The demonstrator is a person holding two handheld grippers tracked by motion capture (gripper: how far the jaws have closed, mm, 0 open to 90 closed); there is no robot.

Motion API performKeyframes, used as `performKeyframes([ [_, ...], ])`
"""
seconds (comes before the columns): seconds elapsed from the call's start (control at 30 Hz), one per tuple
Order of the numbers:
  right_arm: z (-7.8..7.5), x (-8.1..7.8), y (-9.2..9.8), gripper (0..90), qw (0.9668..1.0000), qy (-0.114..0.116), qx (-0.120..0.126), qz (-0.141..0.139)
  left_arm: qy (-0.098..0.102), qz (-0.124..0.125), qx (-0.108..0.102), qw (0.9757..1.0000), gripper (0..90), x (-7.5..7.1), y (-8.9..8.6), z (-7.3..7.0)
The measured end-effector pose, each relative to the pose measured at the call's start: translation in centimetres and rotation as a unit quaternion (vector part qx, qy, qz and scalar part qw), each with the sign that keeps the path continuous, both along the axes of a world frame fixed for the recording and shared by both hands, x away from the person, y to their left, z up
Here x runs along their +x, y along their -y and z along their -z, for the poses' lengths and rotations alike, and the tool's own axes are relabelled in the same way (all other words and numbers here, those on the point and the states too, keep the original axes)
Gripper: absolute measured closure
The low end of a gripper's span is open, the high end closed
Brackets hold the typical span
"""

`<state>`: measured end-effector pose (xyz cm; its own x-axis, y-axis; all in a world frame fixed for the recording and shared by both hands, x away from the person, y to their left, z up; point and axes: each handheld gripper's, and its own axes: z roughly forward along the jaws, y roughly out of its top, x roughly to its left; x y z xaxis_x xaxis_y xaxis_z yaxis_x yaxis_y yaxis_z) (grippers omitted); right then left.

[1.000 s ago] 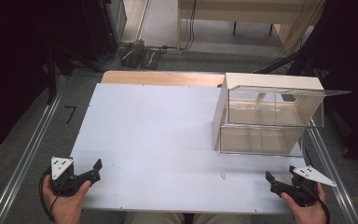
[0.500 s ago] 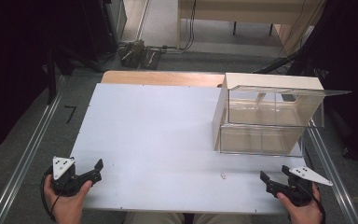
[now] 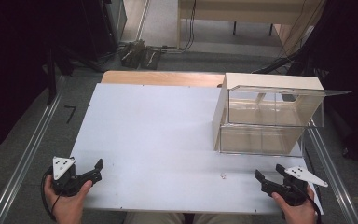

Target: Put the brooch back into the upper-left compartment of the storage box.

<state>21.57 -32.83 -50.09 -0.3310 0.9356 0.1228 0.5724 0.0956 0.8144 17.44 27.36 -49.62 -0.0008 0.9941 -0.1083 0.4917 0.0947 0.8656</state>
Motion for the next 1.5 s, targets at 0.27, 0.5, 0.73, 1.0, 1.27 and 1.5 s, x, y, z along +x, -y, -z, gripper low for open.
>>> performKeyframes([
  [0.27,0.2,0.4,-1.4,12.2,0.9990,-0.002,-0.021,-0.040,-0.001,0.002,0.002,1.0000,2.6,0.1,0.1,0.1],
  [0.5,0.1,0.7,-3.2,13.1,0.9985,0.003,-0.011,-0.053,-0.001,0.001,0.002,1.0000,2.6,0.1,0.1,0.1],
  [0.73,0.3,0.7,-4.4,15.8,0.9979,-0.004,-0.001,-0.065,-0.001,0.002,0.001,1.0000,2.6,0.1,0.0,0.1],
  [1.0,0.6,0.5,-5.8,18.1,0.9965,-0.010,-0.003,-0.083,-0.002,0.002,0.001,1.0000,2.6,0.1,0.0,0.1],
  [1.27,0.9,0.3,-7.3,25.6,0.9945,-0.008,-0.010,-0.104,-0.001,0.001,0.000,1.0000,2.6,0.1,0.0,0.1],
  [1.5,1.0,0.4,-7.5,36.8,0.9936,-0.008,-0.006,-0.113,-0.002,0.000,-0.002,1.0000,2.6,0.1,0.0,0.2],
])
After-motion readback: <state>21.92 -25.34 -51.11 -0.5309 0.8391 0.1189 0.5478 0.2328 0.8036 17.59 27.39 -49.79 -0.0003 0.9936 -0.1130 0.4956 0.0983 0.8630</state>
